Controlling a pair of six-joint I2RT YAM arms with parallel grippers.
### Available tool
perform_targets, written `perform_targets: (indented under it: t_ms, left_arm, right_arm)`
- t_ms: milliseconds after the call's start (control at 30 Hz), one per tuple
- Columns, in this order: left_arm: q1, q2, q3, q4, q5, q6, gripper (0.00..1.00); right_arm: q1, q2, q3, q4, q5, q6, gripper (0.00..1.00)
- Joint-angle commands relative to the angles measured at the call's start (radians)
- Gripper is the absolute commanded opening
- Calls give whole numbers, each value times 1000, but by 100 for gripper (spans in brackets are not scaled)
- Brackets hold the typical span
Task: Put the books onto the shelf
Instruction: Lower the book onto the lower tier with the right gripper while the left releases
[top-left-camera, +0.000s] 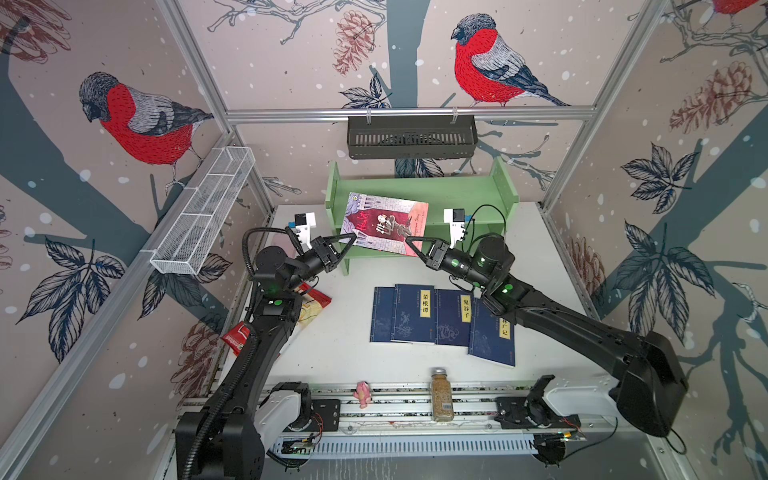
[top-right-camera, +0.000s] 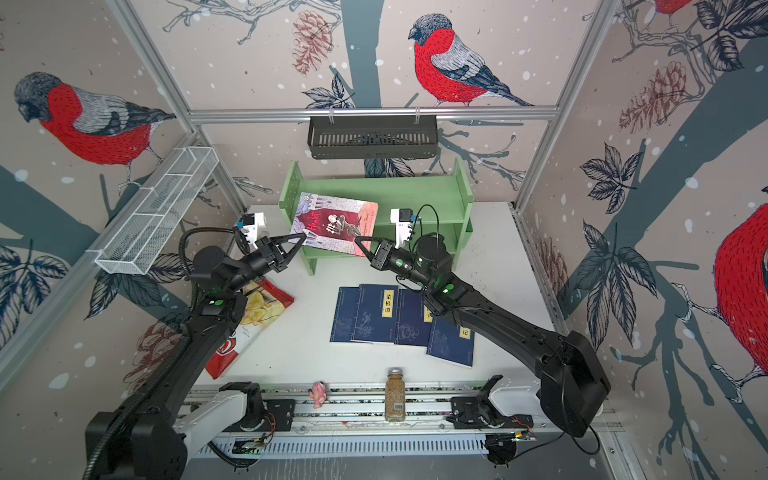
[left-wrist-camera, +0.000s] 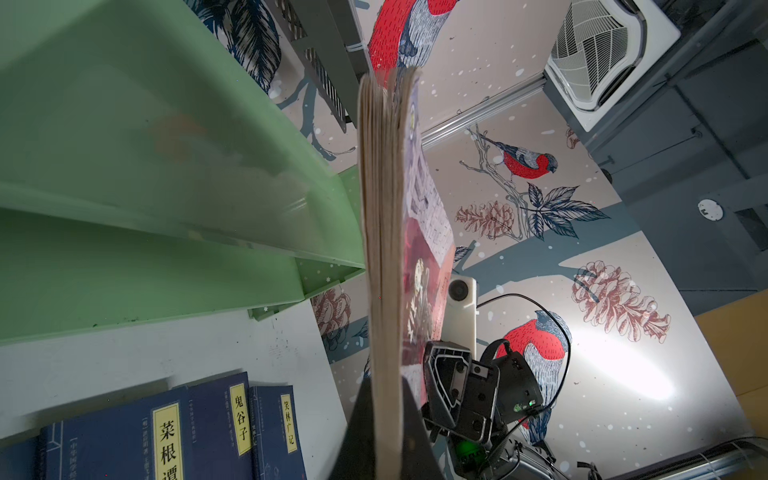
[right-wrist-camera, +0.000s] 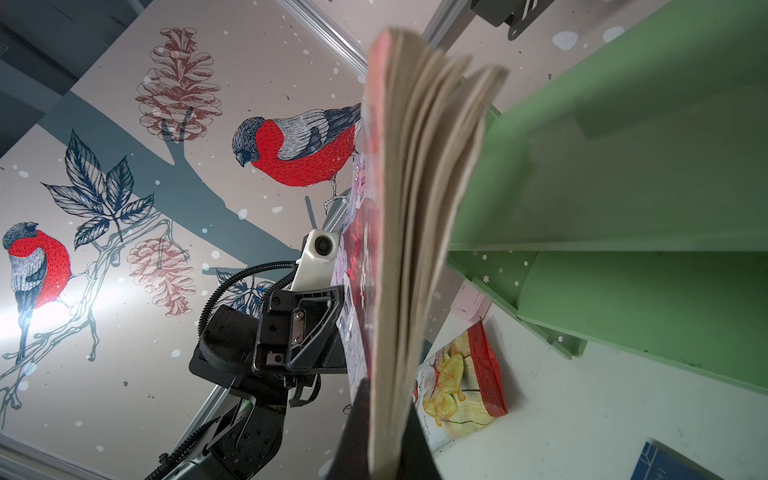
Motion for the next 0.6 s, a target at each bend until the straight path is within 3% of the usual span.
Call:
perform_targets:
  t_ms: [0, 100, 200, 467, 567]
  left_arm:
    - [7, -1, 6, -13, -2, 39, 13]
    - [20, -11, 4, -30, -3, 45, 36]
    - [42, -22, 8, -100, -11, 59, 46]
    - [59, -31, 27, -93, 8, 71, 47]
    - [71, -30, 67, -85, 31, 81, 47]
  right_arm:
    - [-10, 11, 41, -22, -55, -10, 4]
    - [-37, 16, 77, -68, -76, -16, 4]
    - [-77, 32, 117, -103, -122, -14, 3]
    - [-174, 127, 225, -151, -289, 57, 3]
    - [-181, 177, 327, -294, -299, 3, 3]
